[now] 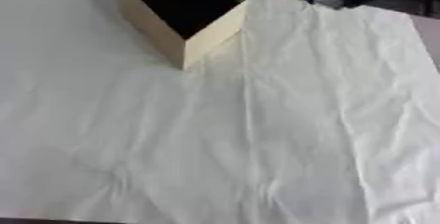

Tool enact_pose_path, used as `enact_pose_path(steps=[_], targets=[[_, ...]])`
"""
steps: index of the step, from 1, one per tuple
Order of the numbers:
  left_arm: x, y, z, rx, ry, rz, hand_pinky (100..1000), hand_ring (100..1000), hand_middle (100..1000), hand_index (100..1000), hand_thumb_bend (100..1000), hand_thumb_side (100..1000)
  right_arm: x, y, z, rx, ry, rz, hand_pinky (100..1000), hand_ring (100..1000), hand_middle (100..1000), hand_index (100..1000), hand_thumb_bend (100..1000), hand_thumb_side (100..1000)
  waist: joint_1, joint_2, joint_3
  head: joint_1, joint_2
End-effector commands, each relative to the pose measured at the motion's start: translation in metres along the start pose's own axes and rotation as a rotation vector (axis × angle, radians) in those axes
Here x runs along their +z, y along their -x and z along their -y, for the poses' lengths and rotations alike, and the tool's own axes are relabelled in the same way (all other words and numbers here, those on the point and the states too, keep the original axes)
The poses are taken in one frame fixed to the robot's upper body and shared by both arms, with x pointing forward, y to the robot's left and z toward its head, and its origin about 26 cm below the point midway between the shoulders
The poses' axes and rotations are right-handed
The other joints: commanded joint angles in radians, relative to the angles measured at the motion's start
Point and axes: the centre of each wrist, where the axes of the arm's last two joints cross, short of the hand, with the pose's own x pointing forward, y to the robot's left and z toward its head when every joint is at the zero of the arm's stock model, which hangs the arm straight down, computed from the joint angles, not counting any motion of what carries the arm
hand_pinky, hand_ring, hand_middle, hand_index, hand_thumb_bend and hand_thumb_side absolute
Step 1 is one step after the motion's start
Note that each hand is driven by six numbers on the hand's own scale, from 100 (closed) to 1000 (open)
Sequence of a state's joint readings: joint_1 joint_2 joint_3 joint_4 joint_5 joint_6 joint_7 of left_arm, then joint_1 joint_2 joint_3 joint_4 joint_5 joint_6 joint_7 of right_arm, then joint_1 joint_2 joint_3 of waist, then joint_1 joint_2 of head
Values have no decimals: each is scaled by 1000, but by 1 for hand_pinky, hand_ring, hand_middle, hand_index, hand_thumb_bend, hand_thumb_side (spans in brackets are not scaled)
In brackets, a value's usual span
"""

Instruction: Pick up objects on the table and place them in the box.

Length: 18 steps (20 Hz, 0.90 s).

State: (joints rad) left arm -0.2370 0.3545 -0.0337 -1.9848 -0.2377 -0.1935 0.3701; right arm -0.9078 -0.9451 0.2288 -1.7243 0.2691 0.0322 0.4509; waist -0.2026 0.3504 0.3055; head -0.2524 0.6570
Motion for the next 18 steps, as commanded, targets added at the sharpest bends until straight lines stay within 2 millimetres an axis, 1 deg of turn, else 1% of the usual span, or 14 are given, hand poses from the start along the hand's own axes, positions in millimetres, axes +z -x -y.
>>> enact_pose_path(steps=[1,6,8,9,10,12,18], targets=[[-6,-5,-3,-5,21,35,612,606,757,760,295,683,-10,7,11,12,62,-26,673,602,381,605,100,100,1,-14,14,-19,-18],[-10,-8,0,12,38,53,612,605,758,759,293,684,-29,17,16,3,151,-56,675,600,375,606,100,100,-21,-6,57,-61,-25],[-9,-8,2,19,40,47,611,604,757,759,292,685,-33,23,16,2,178,-76,677,599,372,606,100,100,-23,-5,72,-79,-29],[-9,-8,2,22,40,45,611,603,758,759,275,697,-34,26,15,0,191,-86,678,599,371,606,100,100,-23,-4,77,-89,-32],[-9,-8,3,25,39,43,611,603,757,758,291,685,-35,29,15,-2,202,-94,678,598,370,606,100,100,-23,-3,81,-97,-35],[-8,-8,3,31,39,40,610,602,757,758,290,686,-37,33,13,-5,217,-105,678,598,370,607,100,100,-23,1,88,-114,-45],[-8,-9,8,57,45,35,607,595,756,757,283,690,-44,47,3,-17,239,-150,679,596,369,607,100,100,-23,16,111,-173,-64]])
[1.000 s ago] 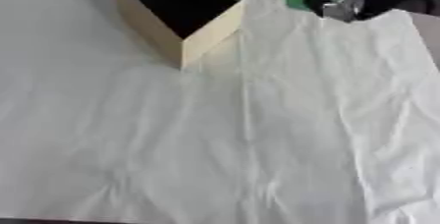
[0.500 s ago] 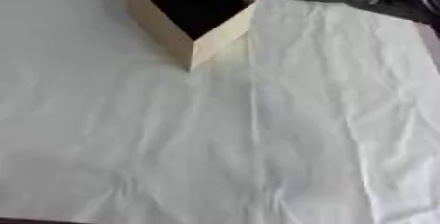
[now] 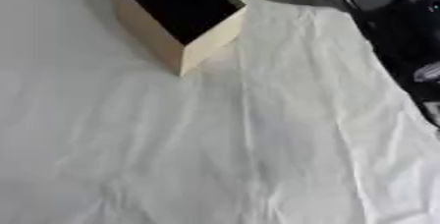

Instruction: Pick up objects on the table and place them in the box.

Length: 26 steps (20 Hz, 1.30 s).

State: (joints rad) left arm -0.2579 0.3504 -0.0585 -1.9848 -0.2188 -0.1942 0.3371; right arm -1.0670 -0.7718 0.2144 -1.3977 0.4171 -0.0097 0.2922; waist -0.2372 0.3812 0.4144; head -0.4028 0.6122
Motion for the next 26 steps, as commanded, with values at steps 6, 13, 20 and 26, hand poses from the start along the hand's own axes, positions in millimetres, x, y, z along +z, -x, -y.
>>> enact_pose_path(steps=[6,13,20,26], targets=[[-4,-6,3,26,1,17,603,588,754,756,276,694,-11,2,4,5,51,-2,677,592,365,606,100,100,11,3,9,-32,-25],[-4,-6,4,34,1,15,600,582,751,756,271,696,-24,-10,-8,-11,15,44,674,590,365,606,100,100,11,14,16,-36,-30],[-4,-6,5,38,0,11,600,579,748,755,266,694,-32,-20,-12,-20,5,76,673,587,364,605,100,100,11,15,20,-78,-37],[-4,-6,6,43,3,10,600,579,748,755,262,699,-37,-25,-16,-24,-1,89,671,586,363,604,100,100,11,13,24,-101,-41]])
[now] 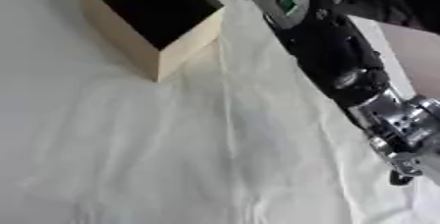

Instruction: Pick up objects on the table and place them in the box.

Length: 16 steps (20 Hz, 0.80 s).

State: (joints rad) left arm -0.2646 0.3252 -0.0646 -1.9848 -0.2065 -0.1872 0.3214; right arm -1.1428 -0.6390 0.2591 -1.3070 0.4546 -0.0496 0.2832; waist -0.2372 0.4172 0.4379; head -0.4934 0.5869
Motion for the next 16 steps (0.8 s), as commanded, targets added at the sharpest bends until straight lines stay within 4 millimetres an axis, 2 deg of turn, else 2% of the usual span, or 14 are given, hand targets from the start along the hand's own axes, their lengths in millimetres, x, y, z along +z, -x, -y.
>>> enact_pose_path(steps=[1,6,16], targets=[[-3,-5,0,10,0,21,600,578,748,755,261,699,-1,-2,12,25,19,5,670,586,363,603,100,100,11,-24,1,-12,-15],[-3,-5,1,15,1,20,600,577,747,754,258,700,-1,1,7,32,5,-12,669,589,369,603,100,100,11,-23,1,-16,-14],[-3,-5,2,24,-7,12,599,576,747,753,253,704,-4,9,-25,138,-169,-16,668,609,408,620,100,100,11,-17,-4,-13,-12]])
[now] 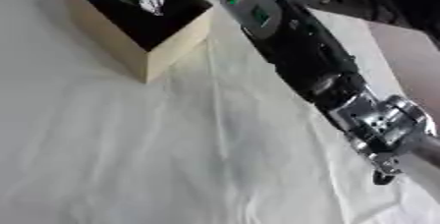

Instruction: Pick up objects on the table and place them in the box.

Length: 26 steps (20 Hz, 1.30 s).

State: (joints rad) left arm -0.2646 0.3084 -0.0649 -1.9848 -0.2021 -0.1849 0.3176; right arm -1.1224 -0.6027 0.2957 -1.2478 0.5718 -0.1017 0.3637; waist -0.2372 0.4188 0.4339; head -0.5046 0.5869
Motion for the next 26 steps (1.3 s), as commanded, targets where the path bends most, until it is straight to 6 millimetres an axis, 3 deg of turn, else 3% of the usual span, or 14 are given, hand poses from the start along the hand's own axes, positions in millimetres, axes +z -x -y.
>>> enact_pose_path(steps=[1,5,7,12,17,18,19,23,24,25,26], targets=[[-3,-5,0,10,0,20,599,576,747,753,253,704,1,4,5,62,-7,-17,672,615,415,627,100,100,11,-18,0,-2,-13],[-2,-5,1,14,-1,14,598,574,746,751,250,706,0,6,2,110,-22,-37,726,697,508,707,100,101,11,-15,-2,-3,-11],[-2,-5,1,15,-2,13,598,574,746,751,249,706,0,6,3,130,-30,-39,778,777,620,787,139,224,11,-15,-2,-4,-11],[-2,-5,1,20,-1,8,598,574,747,751,246,707,-1,6,7,159,-70,-41,818,841,746,871,236,342,11,-15,-1,-10,-8],[0,-4,1,19,-7,-2,598,573,746,750,244,708,-1,3,16,176,-74,-18,821,844,755,880,276,367,11,-20,-5,-10,-1],[0,-4,1,19,-8,-4,598,574,747,750,243,708,-1,2,19,177,-62,-14,818,838,747,876,205,421,11,-21,-7,-9,0],[1,-3,1,19,-8,-6,598,574,747,750,243,709,0,1,22,174,-45,-11,816,834,738,873,253,348,11,-24,-9,-8,3],[2,-3,0,14,-9,-14,599,575,747,750,245,709,5,-6,41,118,86,21,805,808,685,857,134,321,11,-39,-16,16,20],[2,-3,0,12,-9,-15,599,575,748,750,245,709,9,-8,47,93,126,28,806,805,681,857,100,446,11,-43,-17,22,27],[2,-3,-1,10,-10,-16,599,576,748,750,245,709,12,-9,52,67,165,34,806,803,673,856,100,325,11,-48,-19,27,34],[2,-2,-1,7,-12,-17,600,576,748,750,245,708,15,-11,57,42,198,42,807,802,668,855,100,335,11,-51,-21,32,39]])
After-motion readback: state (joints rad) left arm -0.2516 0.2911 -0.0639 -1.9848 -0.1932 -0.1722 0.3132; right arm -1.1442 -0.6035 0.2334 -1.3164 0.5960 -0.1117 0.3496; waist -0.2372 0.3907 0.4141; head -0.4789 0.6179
